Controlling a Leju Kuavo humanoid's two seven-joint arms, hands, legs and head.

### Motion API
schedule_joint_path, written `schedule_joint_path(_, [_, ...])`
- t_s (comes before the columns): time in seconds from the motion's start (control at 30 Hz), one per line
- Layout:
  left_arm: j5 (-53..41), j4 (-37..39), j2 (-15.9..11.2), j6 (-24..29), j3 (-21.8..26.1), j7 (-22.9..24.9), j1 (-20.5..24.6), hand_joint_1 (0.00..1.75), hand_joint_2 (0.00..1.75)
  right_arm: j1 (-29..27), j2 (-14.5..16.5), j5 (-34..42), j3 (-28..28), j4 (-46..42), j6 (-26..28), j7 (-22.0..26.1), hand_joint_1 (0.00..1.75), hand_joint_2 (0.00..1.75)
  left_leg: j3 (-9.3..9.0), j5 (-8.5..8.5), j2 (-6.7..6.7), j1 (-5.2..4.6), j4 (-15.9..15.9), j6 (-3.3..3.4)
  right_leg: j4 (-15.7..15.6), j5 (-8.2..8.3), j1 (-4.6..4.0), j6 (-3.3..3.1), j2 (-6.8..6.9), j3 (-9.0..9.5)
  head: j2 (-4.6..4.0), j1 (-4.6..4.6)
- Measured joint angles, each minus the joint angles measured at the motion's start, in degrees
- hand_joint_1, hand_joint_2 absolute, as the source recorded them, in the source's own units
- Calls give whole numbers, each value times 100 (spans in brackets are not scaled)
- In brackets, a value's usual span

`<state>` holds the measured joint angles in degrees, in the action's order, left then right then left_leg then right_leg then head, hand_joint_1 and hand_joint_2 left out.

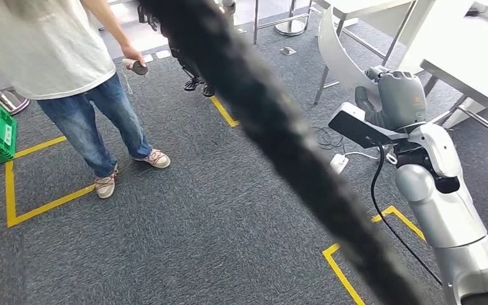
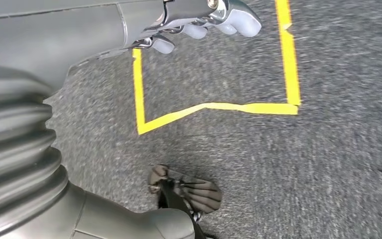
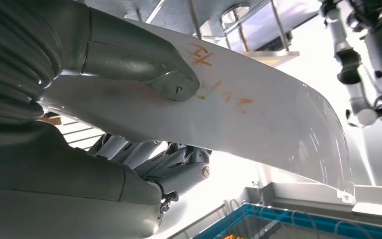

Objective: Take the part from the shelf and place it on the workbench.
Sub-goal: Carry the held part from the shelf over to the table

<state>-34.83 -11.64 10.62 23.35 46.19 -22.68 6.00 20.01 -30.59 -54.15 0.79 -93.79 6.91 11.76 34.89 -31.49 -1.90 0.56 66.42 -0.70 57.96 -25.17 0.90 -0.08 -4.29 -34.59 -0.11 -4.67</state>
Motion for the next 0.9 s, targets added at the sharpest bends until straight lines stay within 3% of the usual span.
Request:
schedule_joint_path(0.07, [-2, 8, 2, -4, -4, 10, -2, 0, 175, 4, 6, -3, 2, -4, 2, -2, 175, 175, -239, 200, -249, 39, -558, 5, 53, -7, 11, 84, -145, -48, 0, 2])
schedule_joint_path(0.1, [-3, 11, 2, -5, -8, 15, -3, 0, 175, 2, 9, -4, 3, -6, 4, -1, 175, 175, -275, 202, -313, 37, -642, 30, 59, 6, 20, 133, -217, -78, 0, 5])
schedule_joint_path(0.17, [-6, 14, 4, -7, -14, 29, -2, 0, 175, -16, 4, 3, -4, -9, -3, 9, 175, 175, -280, 231, -188, 14, -659, 121, 31, 52, 46, 221, -325, -121, 0, 7])
schedule_joint_path(0.2, [-8, 14, 6, -4, -15, 35, -2, 0, 175, -22, -3, 10, -16, -9, -15, 19, 175, 175, -280, 251, -120, 12, -677, 166, 56, 42, 45, 247, -247, -146, 0, 2])
schedule_joint_path(0.3, [-10, 12, 11, 5, -16, 44, 0, 0, 175, -9, -15, 28, -39, -9, -46, 45, 175, 175, -279, 290, 49, 9, -718, 246, 424, -186, 6, 278, 228, -325, 0, -28])
schedule_joint_path(0.33, [-10, 12, 11, 6, -16, 45, -1, 0, 175, -3, -14, 29, -39, -9, -48, 46, 175, 175, -277, 291, 67, 5, -718, 251, 510, -239, 3, 283, 282, -366, 0, -32])
schedule_joint_path(0.5, [-10, 12, 11, 6, -16, 45, -2, 0, 175, -2, -14, 29, -39, -9, -48, 46, 175, 175, -276, 291, 73, 4, -718, 251, 544, -258, 3, 284, 291, -382, 0, -32])
schedule_joint_path(0.57, [-8, 12, 9, 11, -16, 55, -12, 0, 175, 1, -1, 26, -34, -2, -67, 57, 175, 175, -263, 284, 235, -22, -717, 265, 1199, -502, 7, 293, 350, -683, 0, -31])
schedule_joint_path(0.63, [20, 10, 10, 18, -15, 51, -3, 0, 175, 109, 21, 8, -18, 17, -114, 85, 175, 175, -283, 247, 611, -77, -722, 233, 939, -411, -47, 214, 629, -484, 0, -29])
schedule_joint_path(0.67, [36, 7, 15, 20, -15, 44, 9, 0, 175, 174, 28, -1, -10, 26, -130, 96, 175, 175, -315, 220, 772, -96, -729, 187, 474, -230, -71, 147, 691, -234, 0, -31])
schedule_joint_path(0.7, [50, 3, 19, 21, -14, 36, 22, 0, 175, 242, 33, -7, -4, 33, -142, 105, 175, 175, -339, 181, 844, -103, -713, 131, 17, -67, -86, 76, 743, 13, 0, -31])
schedule_joint_path(0.73, [54, 1, 23, 22, -14, 32, 26, 0, 175, 279, 35, -9, -2, 39, -142, 107, 175, 175, -323, 107, 767, -89, -630, 86, -9, -43, -72, 24, 636, 18, 0, -32])
schedule_joint_path(0.77, [54, -1, 25, 22, -14, 28, 27, 0, 175, 301, 40, -10, 1, 43, -142, 110, 175, 175, -244, -18, 603, -81, -432, 59, -31, -26, -49, -8, 575, 31, 0, -28])
schedule_joint_path(0.83, [63, -1, 25, 22, -14, 18, 17, 0, 175, 333, 55, -13, 14, 58, -147, 128, 175, 175, 97, -369, 277, -61, 277, 35, -37, -14, -30, -44, 449, 28, 0, -21])
schedule_joint_path(0.9, [82, 1, 24, 22, -14, 7, -3, 0, 175, 332, 75, -13, 33, 88, -151, 150, 175, 175, 413, -534, 200, -56, 865, 25, -32, -13, -27, -47, 295, 18, 0, -20])
